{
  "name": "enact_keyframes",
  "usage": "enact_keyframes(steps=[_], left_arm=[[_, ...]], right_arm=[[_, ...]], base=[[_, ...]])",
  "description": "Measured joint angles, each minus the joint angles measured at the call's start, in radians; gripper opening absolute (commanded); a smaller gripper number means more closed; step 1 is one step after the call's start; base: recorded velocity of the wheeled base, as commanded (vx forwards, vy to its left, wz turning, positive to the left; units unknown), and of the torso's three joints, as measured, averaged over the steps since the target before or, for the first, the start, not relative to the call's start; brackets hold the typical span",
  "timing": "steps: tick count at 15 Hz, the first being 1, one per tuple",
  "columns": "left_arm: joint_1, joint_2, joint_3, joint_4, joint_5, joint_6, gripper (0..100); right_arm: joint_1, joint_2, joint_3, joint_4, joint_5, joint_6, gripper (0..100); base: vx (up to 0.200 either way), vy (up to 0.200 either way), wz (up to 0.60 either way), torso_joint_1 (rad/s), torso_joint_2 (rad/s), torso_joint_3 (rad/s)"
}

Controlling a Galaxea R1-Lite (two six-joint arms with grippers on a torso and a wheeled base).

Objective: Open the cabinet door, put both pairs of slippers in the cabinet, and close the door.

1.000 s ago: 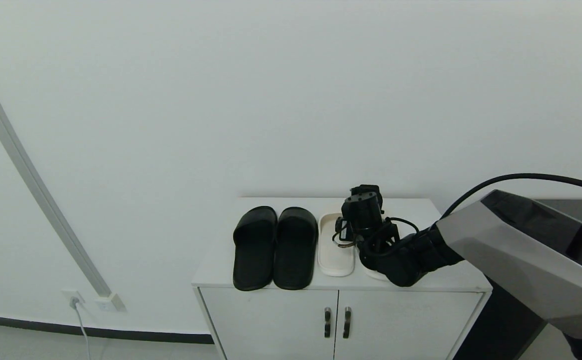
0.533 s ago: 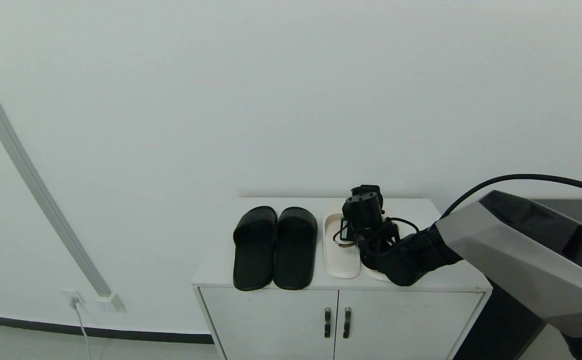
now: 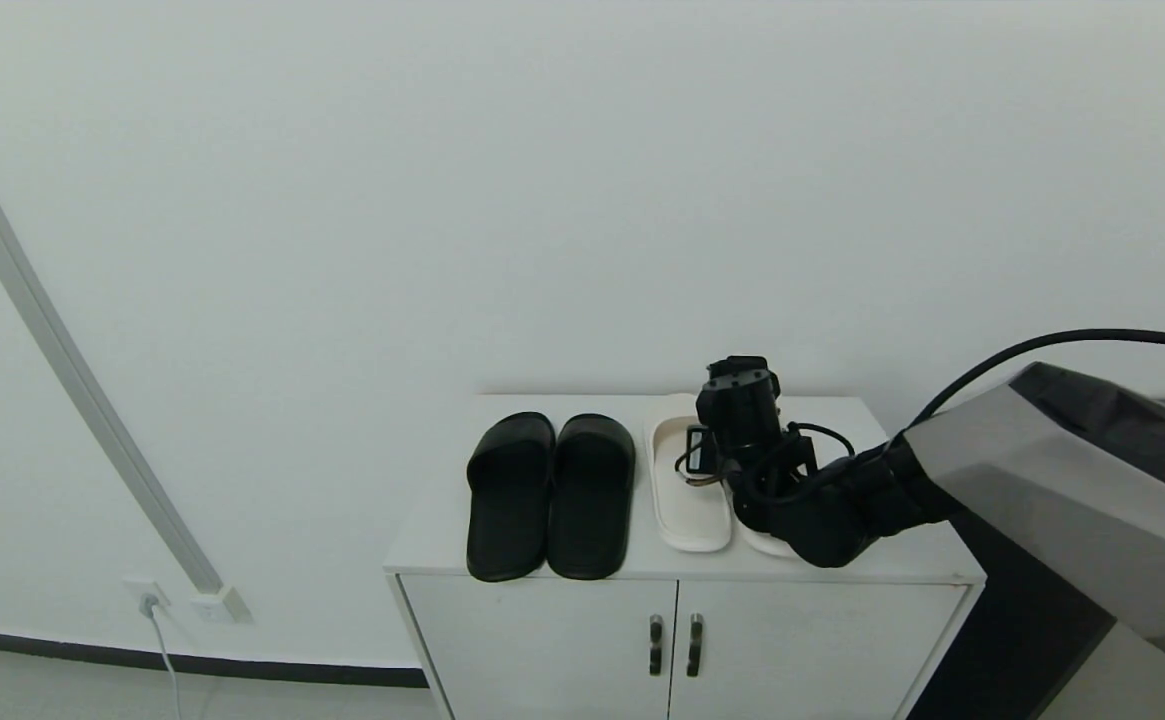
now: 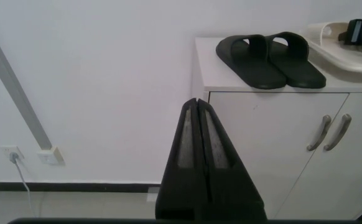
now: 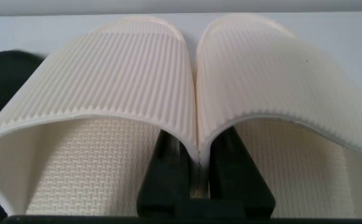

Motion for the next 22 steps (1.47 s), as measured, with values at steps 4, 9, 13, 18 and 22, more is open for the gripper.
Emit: enact_keyframes(steps=[4,9,13,18,22], left_arm=[[0.001,0.000,0.000,0.000,0.000,0.000,0],[0.000,0.000,0.000,0.000,0.000,-0.005,0],[0.001,0.000,0.000,0.000,0.000,-0.008,0],[0.000,0.000,0.000,0.000,0.000,-0.010,0],[0.001,0.000,0.000,0.000,0.000,-0.010,0]], right_arm=[[0.020,-0.182,0.227,-0.015,0.122,-0.005,0],[0.044,-0.500,0.540,-0.040,0.383,-0.050,0],[0.085,-0.667,0.659,-0.038,0.516,-0.076,0],[0.127,-0.729,0.718,-0.040,0.518,-0.096,0],[0.136,-0.741,0.733,-0.040,0.525,-0.107,0]], base=[[0.000,0.000,0.00,0.000,0.00,0.000],[0.000,0.000,0.00,0.000,0.00,0.000],[0.000,0.000,0.00,0.000,0.00,0.000],[-0.040,0.000,0.00,0.000,0.00,0.001],[-0.200,0.000,0.00,0.002,0.00,0.004]])
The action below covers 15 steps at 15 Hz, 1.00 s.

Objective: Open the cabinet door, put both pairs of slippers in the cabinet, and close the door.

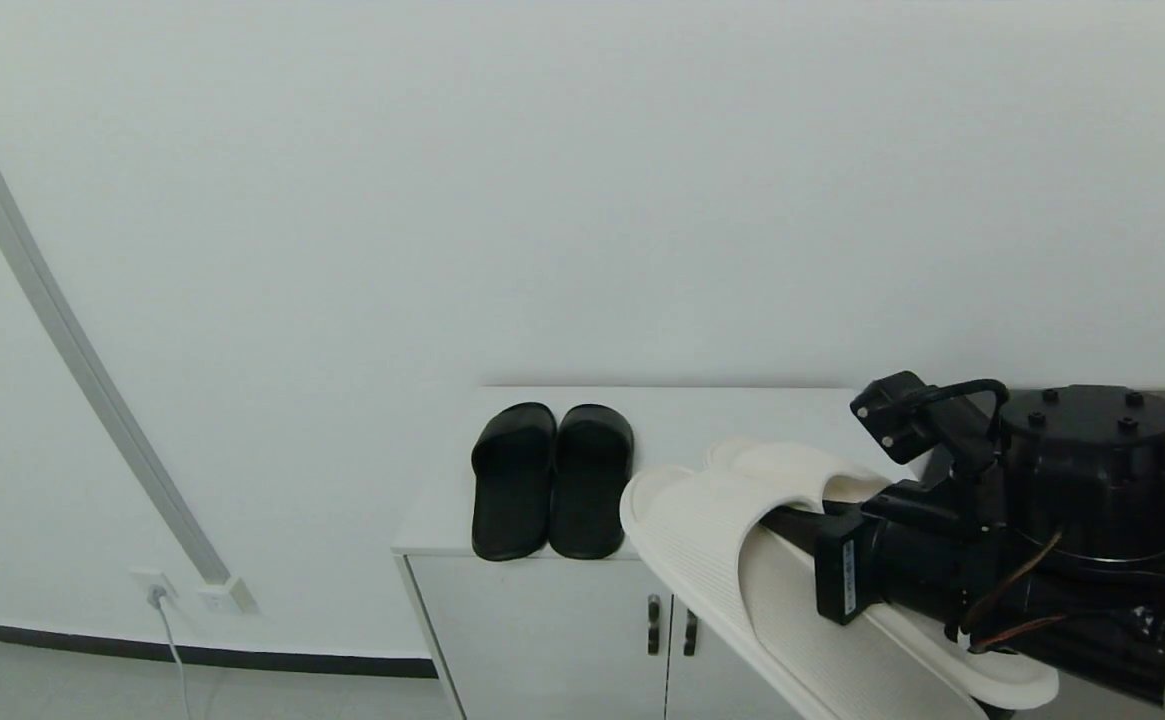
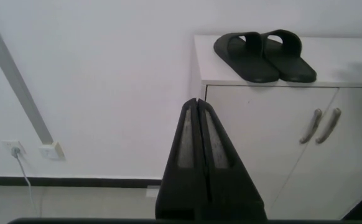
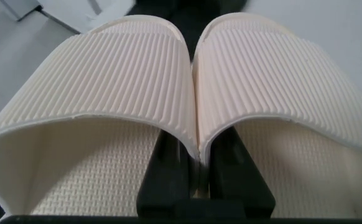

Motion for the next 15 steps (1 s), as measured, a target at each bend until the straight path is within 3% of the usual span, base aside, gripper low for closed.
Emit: enact_keyframes(steps=[2,15], left_arm=[[-0.001,0.000,0.000,0.000,0.000,0.000,0],[-0.001,0.000,0.000,0.000,0.000,0.002,0]], right_arm=[[0.001,-0.003,0.007,-0.001,0.021,-0.005,0],[0.017,-0.009,0.045,-0.005,0.022,-0.046,0]], base=[[-0.200,0.000,0.00,-0.012,0.00,0.002],[0.000,0.000,0.00,0.000,0.00,0.000]])
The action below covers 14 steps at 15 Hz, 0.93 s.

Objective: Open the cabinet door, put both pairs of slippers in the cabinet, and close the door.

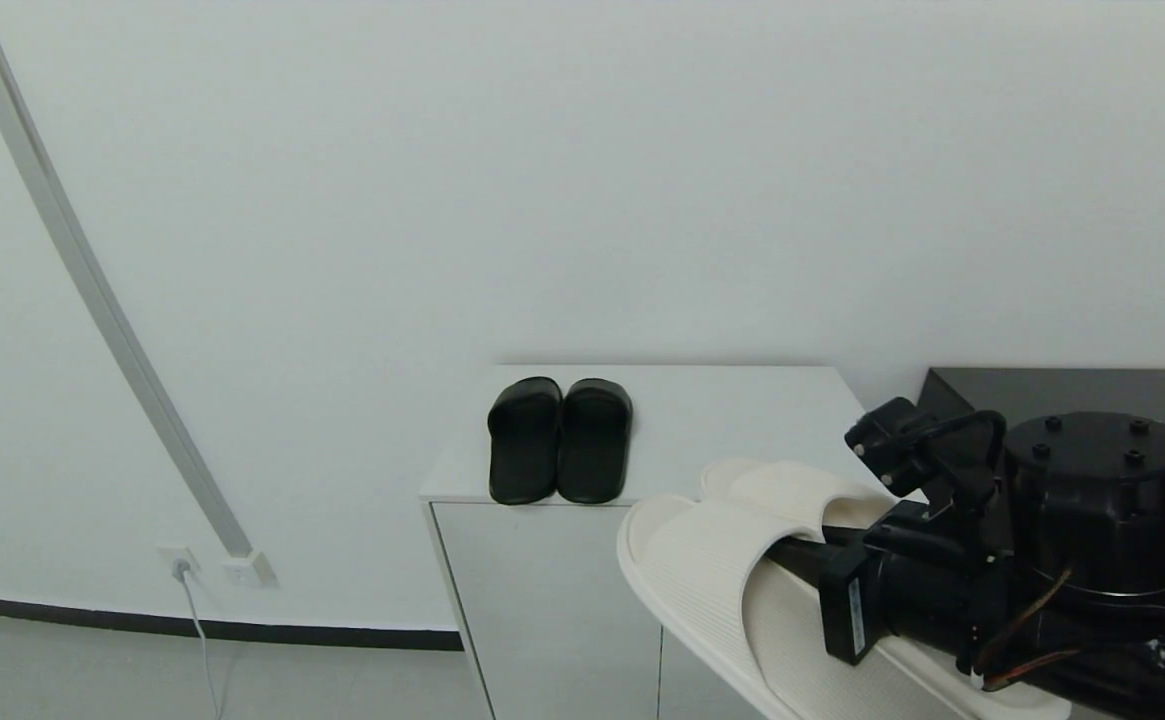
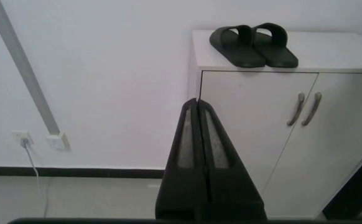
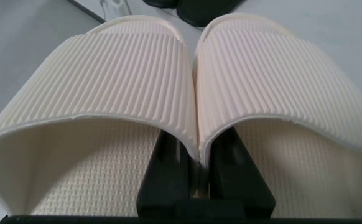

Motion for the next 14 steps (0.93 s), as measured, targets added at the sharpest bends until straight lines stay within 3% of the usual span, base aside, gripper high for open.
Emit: enact_keyframes(steps=[6,10,11,14], left_arm=[[0.000,0.000,0.000,-0.001,0.002,0.000,0],[0.000,0.000,0.000,0.000,0.000,0.001,0],[0.000,0.000,0.000,0.000,0.000,0.001,100],[0.000,0.000,0.000,0.000,0.000,0.001,100]], right_arm=[[0.003,-0.009,0.011,0.000,-0.003,-0.001,0],[0.004,-0.020,0.025,0.000,-0.003,-0.003,0],[0.007,-0.022,0.025,0.000,-0.003,-0.005,0],[0.011,-0.025,0.026,0.000,-0.004,-0.007,0]], base=[[0.000,0.000,0.00,-0.013,0.02,0.017],[0.000,0.000,0.00,-0.152,0.34,0.181],[0.000,0.000,0.00,-0.163,0.38,0.217],[0.000,0.000,0.00,-0.175,0.40,0.220]])
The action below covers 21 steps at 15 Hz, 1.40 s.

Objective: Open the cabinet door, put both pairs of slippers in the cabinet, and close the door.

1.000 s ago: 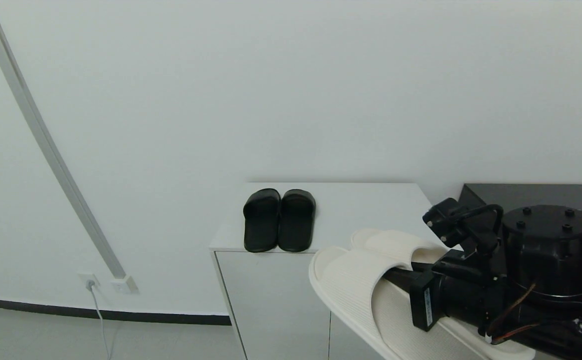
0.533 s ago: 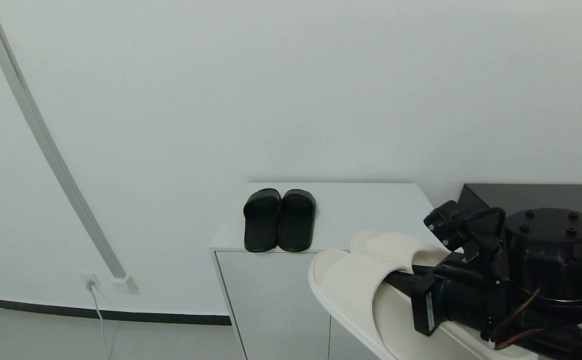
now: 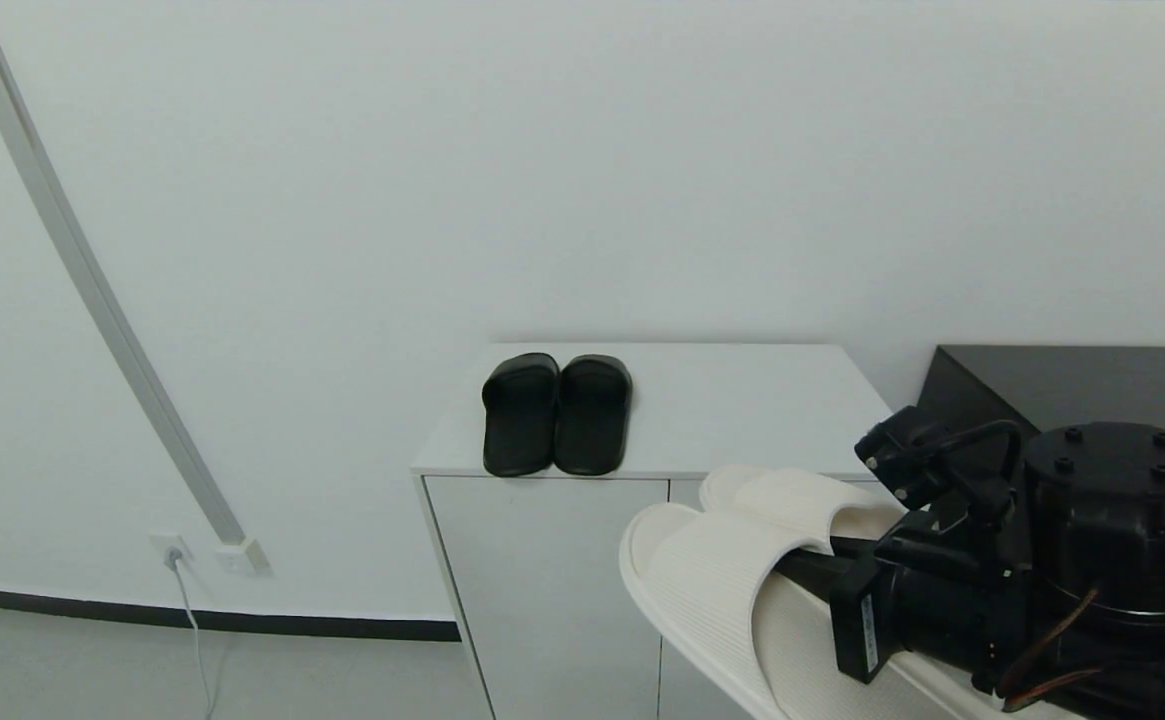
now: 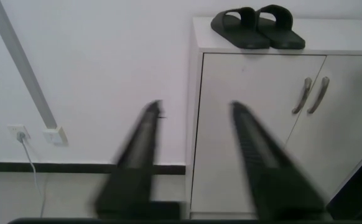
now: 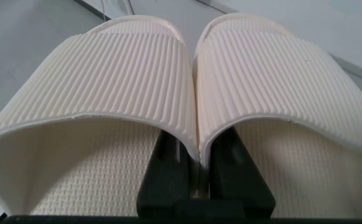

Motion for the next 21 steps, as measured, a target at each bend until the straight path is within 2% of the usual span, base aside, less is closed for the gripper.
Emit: enact_keyframes(steps=[11,21], left_arm=[[0.000,0.000,0.000,0.000,0.001,0.000,100],[0.000,0.000,0.000,0.000,0.002,0.000,100]], right_arm=[[0.007,-0.008,0.016,0.002,-0.003,-0.003,0],[0.007,-0.010,0.029,0.000,-0.003,-0.021,0]], base=[[0.000,0.000,0.00,-0.216,0.54,0.316],[0.000,0.000,0.00,-0.155,0.48,0.328]])
